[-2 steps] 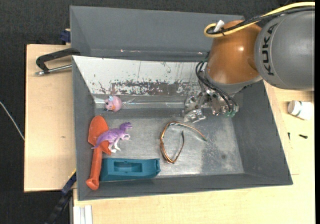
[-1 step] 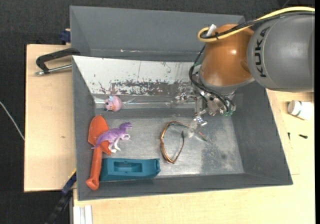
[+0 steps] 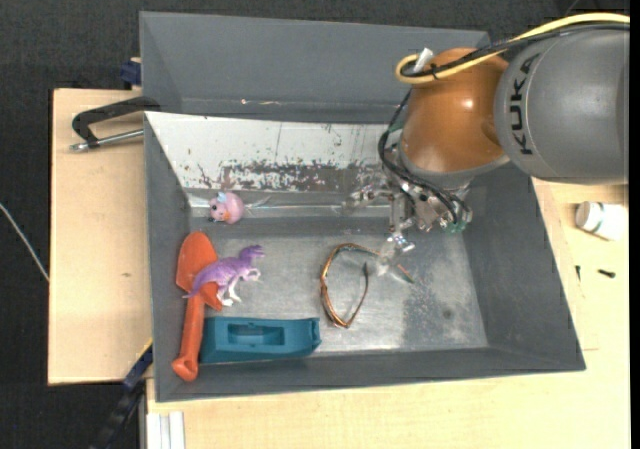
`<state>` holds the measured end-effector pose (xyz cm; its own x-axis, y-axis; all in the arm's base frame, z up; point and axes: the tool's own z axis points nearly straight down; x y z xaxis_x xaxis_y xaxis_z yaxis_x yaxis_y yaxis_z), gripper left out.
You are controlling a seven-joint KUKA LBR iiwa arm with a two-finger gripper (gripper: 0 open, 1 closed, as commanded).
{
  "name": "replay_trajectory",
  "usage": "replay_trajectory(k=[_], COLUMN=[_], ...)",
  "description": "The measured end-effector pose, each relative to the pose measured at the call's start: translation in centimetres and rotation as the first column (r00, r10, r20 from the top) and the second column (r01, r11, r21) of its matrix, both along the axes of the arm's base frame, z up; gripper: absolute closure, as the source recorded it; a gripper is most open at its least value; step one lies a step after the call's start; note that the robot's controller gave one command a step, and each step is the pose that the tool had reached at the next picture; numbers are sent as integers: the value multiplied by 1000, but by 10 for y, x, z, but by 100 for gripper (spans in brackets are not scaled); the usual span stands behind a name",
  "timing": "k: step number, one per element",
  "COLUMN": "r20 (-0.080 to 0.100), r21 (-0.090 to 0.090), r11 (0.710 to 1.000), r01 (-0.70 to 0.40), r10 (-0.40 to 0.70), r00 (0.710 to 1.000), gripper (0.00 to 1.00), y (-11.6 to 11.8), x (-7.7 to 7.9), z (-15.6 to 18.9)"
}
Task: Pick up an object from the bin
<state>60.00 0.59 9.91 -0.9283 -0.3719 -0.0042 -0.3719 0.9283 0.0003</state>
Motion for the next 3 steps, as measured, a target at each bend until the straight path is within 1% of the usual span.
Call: replay_trajectory(k=[2, 3], r20=[-2, -3], r21=[1, 0], r11=[997, 994], r01=[80, 111], r10=[-80, -111], r00=[997, 994], gripper=[0, 100], y=[28, 63], x=[-9, -30], z=[-8, -22])
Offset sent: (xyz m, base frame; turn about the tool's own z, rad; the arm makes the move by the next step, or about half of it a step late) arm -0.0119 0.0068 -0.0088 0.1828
